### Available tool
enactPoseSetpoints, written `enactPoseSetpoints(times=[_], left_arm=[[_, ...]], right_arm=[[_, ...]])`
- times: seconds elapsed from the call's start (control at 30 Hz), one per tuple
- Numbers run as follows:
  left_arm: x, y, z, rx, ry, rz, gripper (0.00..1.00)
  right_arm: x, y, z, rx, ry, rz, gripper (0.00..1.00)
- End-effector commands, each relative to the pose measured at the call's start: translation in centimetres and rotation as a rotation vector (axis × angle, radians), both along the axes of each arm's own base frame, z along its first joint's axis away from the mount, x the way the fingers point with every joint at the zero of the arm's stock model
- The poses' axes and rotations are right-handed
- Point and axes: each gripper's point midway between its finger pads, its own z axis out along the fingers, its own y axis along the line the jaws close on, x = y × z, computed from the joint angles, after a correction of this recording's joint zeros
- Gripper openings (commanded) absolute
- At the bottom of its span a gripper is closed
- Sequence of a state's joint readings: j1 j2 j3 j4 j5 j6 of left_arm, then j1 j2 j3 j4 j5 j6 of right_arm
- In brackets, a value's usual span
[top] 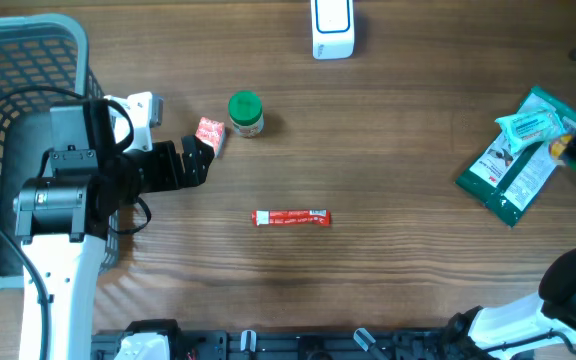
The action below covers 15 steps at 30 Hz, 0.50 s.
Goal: Scan the item barcode
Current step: 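Carry the sauce bottle right and set it down by the packets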
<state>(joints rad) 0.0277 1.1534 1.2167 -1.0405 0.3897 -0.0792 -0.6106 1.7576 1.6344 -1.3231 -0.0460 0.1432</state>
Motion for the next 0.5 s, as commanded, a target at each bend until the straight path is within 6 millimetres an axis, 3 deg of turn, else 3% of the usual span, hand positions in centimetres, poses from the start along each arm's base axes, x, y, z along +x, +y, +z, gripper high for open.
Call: enactPoseSetpoints(times=[0.0, 0.13, 0.17, 0.2, 0.23, 0.4, 0.47], left_arm=[[0.1, 0.1, 0.3, 0.012, -0.019, -0.015, 1.00], [0.1, 0.1, 0.3, 0.012, -0.019, -0.015, 1.00], [0.1, 0.1, 0.3, 0.012, -0.019, -0.015, 1.00], [0.1, 0.1, 0.3, 0.012, -0.019, -0.015, 1.00], [0.1, 0.1, 0.3, 0.012, -0.019, -0.015, 1.00], [0.1, 0.1, 0.3, 0.012, -0.019, -0.015, 1.00], [0.1, 0.1, 0.3, 0.012, -0.019, -0.015, 1.00]], right_arm=[[0.0, -0.4, 1.3, -0.031, -0.014, -0.019, 0.04], [1.0, -1.1, 1.5, -0.056, -0.053, -0.019, 0.04], [1.4, -1.2, 1.6, -0.062, -0.071, -0.019, 0.27], [1.7, -1.2, 1.6, -0.059, -0.085, -0.016, 0.76], [2.1, -1.2, 1.7, -0.058, -0.103, -0.014, 1.00], [3.5, -1.9, 2.2, -0.082, -0.164, -0.012, 1.00], [5.0, -1.0, 2.6, -0.023, -0.246, 0.012, 1.00]])
